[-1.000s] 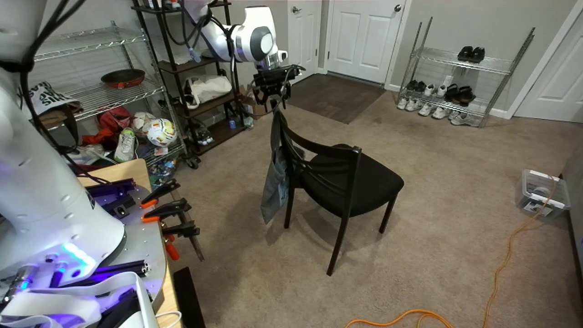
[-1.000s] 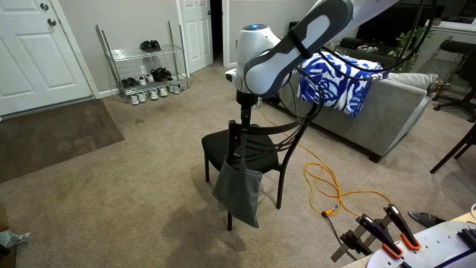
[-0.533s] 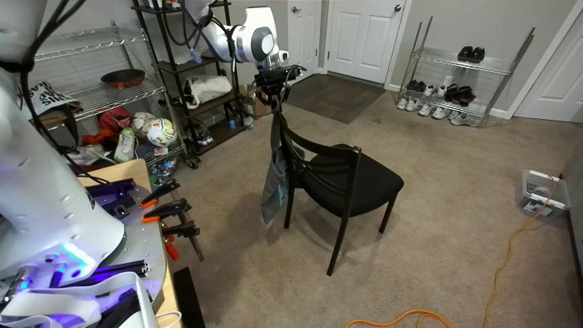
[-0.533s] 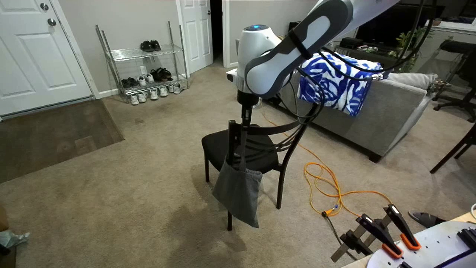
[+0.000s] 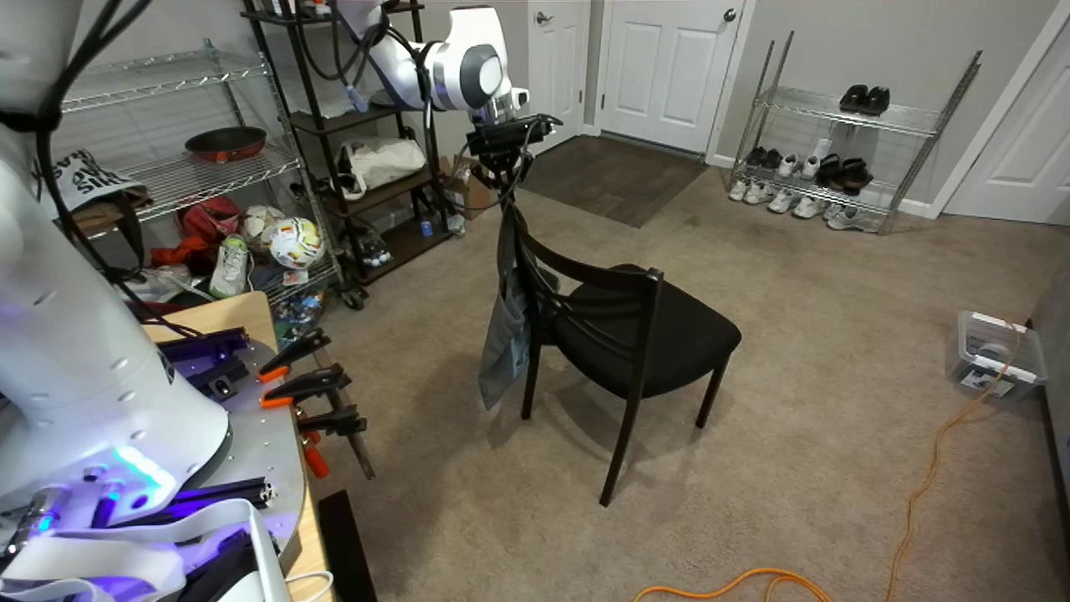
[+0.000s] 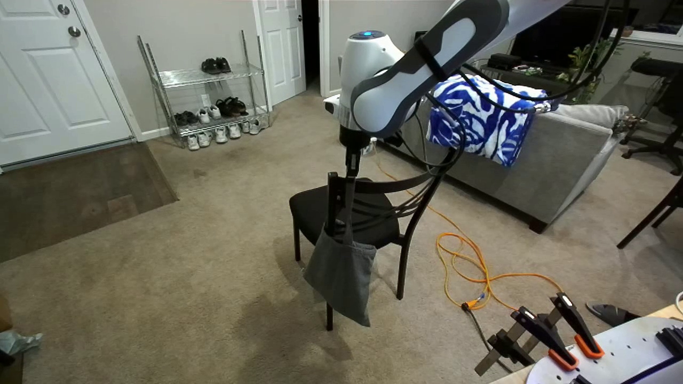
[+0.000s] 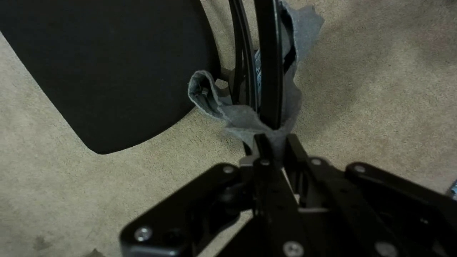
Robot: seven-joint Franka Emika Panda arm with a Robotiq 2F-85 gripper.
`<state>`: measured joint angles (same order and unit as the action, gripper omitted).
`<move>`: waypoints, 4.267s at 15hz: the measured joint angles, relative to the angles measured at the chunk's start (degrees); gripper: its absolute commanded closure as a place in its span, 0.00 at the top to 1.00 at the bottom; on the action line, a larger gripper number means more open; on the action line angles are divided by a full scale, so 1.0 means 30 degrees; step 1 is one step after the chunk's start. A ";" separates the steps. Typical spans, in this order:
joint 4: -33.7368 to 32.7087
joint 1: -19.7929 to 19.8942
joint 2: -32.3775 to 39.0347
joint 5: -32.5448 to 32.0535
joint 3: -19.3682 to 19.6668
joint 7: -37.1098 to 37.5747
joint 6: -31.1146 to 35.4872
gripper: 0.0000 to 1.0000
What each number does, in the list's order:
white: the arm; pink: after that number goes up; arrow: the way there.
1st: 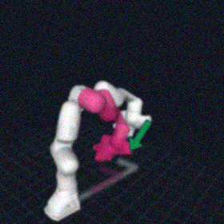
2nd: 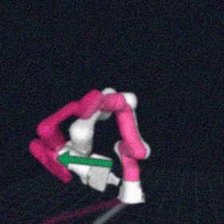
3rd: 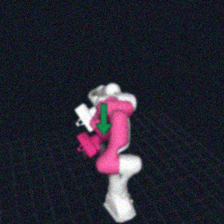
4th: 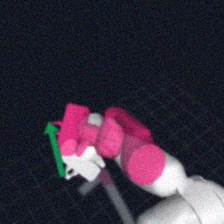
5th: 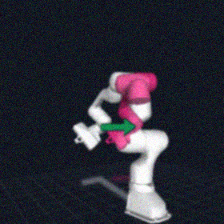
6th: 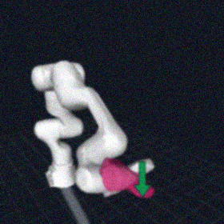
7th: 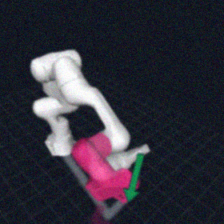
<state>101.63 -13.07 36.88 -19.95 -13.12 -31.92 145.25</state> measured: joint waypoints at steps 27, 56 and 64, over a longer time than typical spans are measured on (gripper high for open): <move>0.2267 -0.0085 -0.2297 0.0508 -0.0077 0.0358 0.0359 0.81; -0.1141 -0.0147 0.1008 0.0442 -0.0002 0.0340 0.0793 0.34; -0.0726 -0.0483 0.0906 0.0224 0.0066 0.0365 0.1264 0.08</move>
<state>99.45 -14.52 39.60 -19.28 -12.92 -30.82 149.04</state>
